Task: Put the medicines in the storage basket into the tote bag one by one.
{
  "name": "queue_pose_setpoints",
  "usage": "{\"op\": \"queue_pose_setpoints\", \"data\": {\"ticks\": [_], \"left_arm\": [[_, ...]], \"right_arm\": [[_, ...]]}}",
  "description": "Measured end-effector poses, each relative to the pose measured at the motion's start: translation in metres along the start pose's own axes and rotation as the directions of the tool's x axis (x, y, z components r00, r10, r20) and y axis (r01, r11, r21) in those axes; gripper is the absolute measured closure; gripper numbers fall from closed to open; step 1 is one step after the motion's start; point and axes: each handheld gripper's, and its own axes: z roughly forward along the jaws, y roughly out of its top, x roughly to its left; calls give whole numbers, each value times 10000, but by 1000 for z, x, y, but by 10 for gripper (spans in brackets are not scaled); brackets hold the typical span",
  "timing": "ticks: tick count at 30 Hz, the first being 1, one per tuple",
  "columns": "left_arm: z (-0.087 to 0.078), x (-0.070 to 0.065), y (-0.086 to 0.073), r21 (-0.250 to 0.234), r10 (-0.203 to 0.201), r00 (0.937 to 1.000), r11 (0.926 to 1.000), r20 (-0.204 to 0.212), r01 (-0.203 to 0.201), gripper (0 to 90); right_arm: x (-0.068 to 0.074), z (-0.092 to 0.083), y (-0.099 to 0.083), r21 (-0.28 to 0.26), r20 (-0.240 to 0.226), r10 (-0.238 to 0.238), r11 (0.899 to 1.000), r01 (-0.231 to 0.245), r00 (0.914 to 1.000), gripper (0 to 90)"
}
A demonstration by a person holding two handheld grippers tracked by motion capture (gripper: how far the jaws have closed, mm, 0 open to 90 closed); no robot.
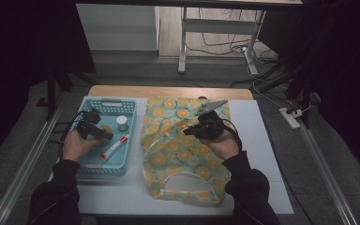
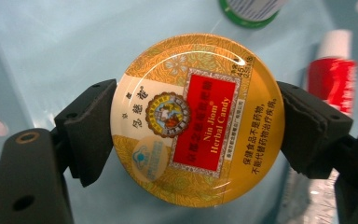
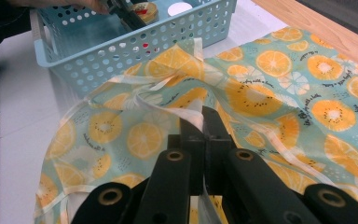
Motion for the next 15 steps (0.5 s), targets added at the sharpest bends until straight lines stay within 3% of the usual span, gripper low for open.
{"op": "queue_pose_setpoints", "data": {"ticks": [15], "left_arm": [[-25, -18, 1, -781, 824, 9950, 9939, 568, -778, 206]], "right_arm": [[0, -2, 0, -74, 66, 6, 10000, -5, 10000, 899]]}}
